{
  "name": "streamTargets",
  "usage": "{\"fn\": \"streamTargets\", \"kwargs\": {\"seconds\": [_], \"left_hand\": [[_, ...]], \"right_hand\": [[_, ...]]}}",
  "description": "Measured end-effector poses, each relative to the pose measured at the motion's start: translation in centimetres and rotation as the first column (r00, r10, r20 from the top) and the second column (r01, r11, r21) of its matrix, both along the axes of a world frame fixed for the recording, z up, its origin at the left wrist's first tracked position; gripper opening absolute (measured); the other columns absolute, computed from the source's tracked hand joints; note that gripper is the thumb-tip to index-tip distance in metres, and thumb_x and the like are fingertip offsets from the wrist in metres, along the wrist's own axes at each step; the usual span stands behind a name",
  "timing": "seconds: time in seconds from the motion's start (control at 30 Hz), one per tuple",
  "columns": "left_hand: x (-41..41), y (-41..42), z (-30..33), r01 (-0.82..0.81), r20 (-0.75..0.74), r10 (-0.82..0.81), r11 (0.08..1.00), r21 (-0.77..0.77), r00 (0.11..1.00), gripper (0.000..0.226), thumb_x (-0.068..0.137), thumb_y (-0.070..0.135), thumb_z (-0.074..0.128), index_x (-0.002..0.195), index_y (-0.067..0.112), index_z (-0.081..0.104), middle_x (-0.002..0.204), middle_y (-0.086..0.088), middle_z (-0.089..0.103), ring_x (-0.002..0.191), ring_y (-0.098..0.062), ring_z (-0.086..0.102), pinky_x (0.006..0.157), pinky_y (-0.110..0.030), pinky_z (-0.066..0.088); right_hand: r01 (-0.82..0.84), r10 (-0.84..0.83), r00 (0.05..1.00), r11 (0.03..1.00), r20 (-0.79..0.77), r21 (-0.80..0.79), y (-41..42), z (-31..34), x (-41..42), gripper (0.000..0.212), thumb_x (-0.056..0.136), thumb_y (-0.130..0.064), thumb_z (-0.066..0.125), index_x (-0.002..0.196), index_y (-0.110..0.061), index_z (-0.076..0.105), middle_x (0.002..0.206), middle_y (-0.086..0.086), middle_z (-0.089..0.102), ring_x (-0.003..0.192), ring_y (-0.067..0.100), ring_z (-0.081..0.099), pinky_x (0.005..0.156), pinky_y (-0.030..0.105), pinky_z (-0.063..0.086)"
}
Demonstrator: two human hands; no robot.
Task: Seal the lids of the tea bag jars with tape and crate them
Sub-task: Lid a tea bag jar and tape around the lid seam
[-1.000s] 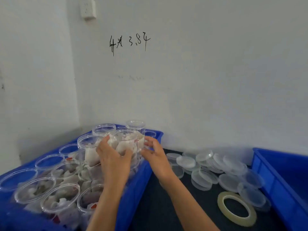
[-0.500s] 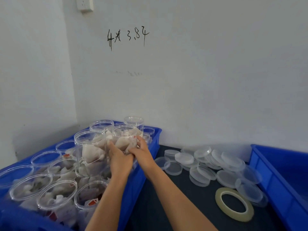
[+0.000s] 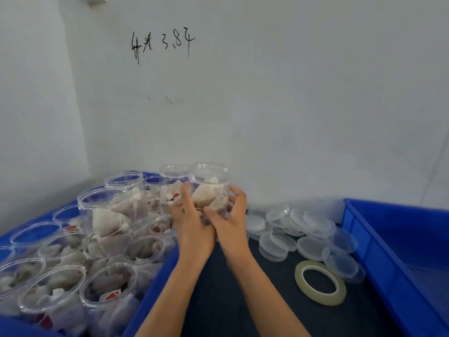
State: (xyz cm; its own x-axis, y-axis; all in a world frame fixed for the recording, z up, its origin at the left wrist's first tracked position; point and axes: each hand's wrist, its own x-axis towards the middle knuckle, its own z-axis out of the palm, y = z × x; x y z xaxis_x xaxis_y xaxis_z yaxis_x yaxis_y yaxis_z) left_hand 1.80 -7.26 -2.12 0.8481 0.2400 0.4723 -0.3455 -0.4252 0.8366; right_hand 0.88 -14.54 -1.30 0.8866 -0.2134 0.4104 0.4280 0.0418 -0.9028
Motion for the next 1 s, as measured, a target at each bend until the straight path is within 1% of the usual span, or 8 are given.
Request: {"fn": "streamTargets", "kwargs": {"seconds": [0.1, 0.17, 0.3, 0.4, 0.57, 0.7, 0.87, 1.0], "left_hand": [[-0.5, -3.0, -1.4, 0.125, 0.024, -0.123, 0.989, -0.084, 0.992, 0.080, 0.084, 0.037, 0.060, 0.148, 0.036, 0.014, 0.138, -0.013, 0.029, 0.104, -0.025, 0.056, 0.081, -0.033, 0.051], [-0.3, -4.9, -3.0, 0.179, 0.037, -0.176, 0.979, -0.097, 0.984, 0.073, 0.085, 0.021, 0.064, 0.146, 0.026, 0.025, 0.135, -0.015, 0.036, 0.110, -0.028, 0.054, 0.088, -0.037, 0.051], [0.4, -7.7, -7.3, 0.373, -0.064, -0.389, 0.910, -0.179, 0.919, 0.076, 0.084, 0.016, 0.073, 0.134, 0.047, 0.025, 0.126, 0.003, 0.044, 0.100, -0.002, 0.059, 0.065, -0.008, 0.049], [0.9, -9.1, -9.8, 0.442, -0.135, -0.465, 0.881, -0.168, 0.875, 0.086, 0.076, 0.025, 0.080, 0.135, 0.046, 0.021, 0.123, 0.011, 0.056, 0.100, 0.002, 0.060, 0.066, -0.004, 0.046], [2.3, -9.6, -12.5, 0.510, -0.191, -0.542, 0.838, -0.192, 0.819, 0.099, 0.062, 0.027, 0.089, 0.139, 0.038, 0.028, 0.121, 0.008, 0.062, 0.099, 0.000, 0.065, 0.075, -0.015, 0.054], [2.7, -9.5, -14.5, 0.516, -0.187, -0.546, 0.836, -0.185, 0.817, 0.114, 0.055, 0.025, 0.093, 0.144, 0.038, 0.024, 0.135, 0.002, 0.053, 0.114, -0.011, 0.061, 0.091, -0.032, 0.055], [3.1, -9.3, -16.0, 0.518, -0.123, -0.555, 0.821, -0.240, 0.823, 0.112, 0.056, 0.018, 0.094, 0.134, 0.057, 0.023, 0.134, 0.002, 0.049, 0.109, -0.004, 0.062, 0.081, -0.025, 0.056], [3.1, -9.0, -16.1, 0.504, -0.120, -0.539, 0.832, -0.233, 0.834, 0.112, 0.054, 0.034, 0.090, 0.130, 0.068, 0.015, 0.135, 0.005, 0.049, 0.110, -0.004, 0.062, 0.088, -0.030, 0.056]], "right_hand": [[0.071, -0.072, 0.995, 0.997, 0.068, 0.017, -3.1, -1.4, -1.7, 0.067, 0.081, 0.002, 0.071, 0.127, -0.031, 0.036, 0.128, 0.001, 0.047, 0.112, 0.004, 0.056, 0.095, 0.026, 0.050], [0.115, -0.117, 0.992, 0.993, 0.056, 0.025, -5.0, -3.1, -2.4, 0.067, 0.080, 0.005, 0.070, 0.124, -0.032, 0.037, 0.126, 0.000, 0.047, 0.111, 0.002, 0.056, 0.091, 0.019, 0.049], [0.213, -0.213, 0.976, 0.977, -0.042, 0.010, -7.9, -7.0, -3.3, 0.068, 0.081, 0.008, 0.068, 0.129, -0.029, 0.036, 0.130, 0.003, 0.046, 0.115, 0.009, 0.055, 0.097, 0.030, 0.051], [0.263, -0.260, 0.960, 0.965, -0.104, 0.019, -9.4, -9.7, -3.6, 0.066, 0.080, 0.013, 0.065, 0.127, -0.026, 0.039, 0.129, 0.006, 0.049, 0.113, 0.013, 0.057, 0.097, 0.034, 0.051], [0.237, -0.232, 0.961, 0.971, -0.151, 0.016, -11.0, -12.4, -3.5, 0.066, 0.080, 0.017, 0.061, 0.124, -0.028, 0.041, 0.124, -0.002, 0.053, 0.103, -0.006, 0.058, 0.085, 0.018, 0.050], [0.188, -0.189, 0.965, 0.982, -0.183, -0.023, -11.6, -14.1, -3.3, 0.067, 0.081, 0.020, 0.059, 0.127, -0.025, 0.041, 0.129, 0.000, 0.051, 0.112, -0.003, 0.056, 0.093, 0.020, 0.048], [0.130, -0.143, 0.972, 0.988, -0.186, -0.080, -12.2, -15.6, -2.8, 0.070, 0.080, 0.022, 0.057, 0.132, -0.024, 0.042, 0.133, -0.002, 0.050, 0.117, 0.000, 0.055, 0.092, 0.016, 0.046], [0.082, -0.098, 0.975, 0.993, -0.197, -0.087, -12.3, -15.9, -2.3, 0.073, 0.080, 0.027, 0.053, 0.134, -0.021, 0.040, 0.139, -0.001, 0.048, 0.125, 0.004, 0.051, 0.107, 0.029, 0.042]]}}
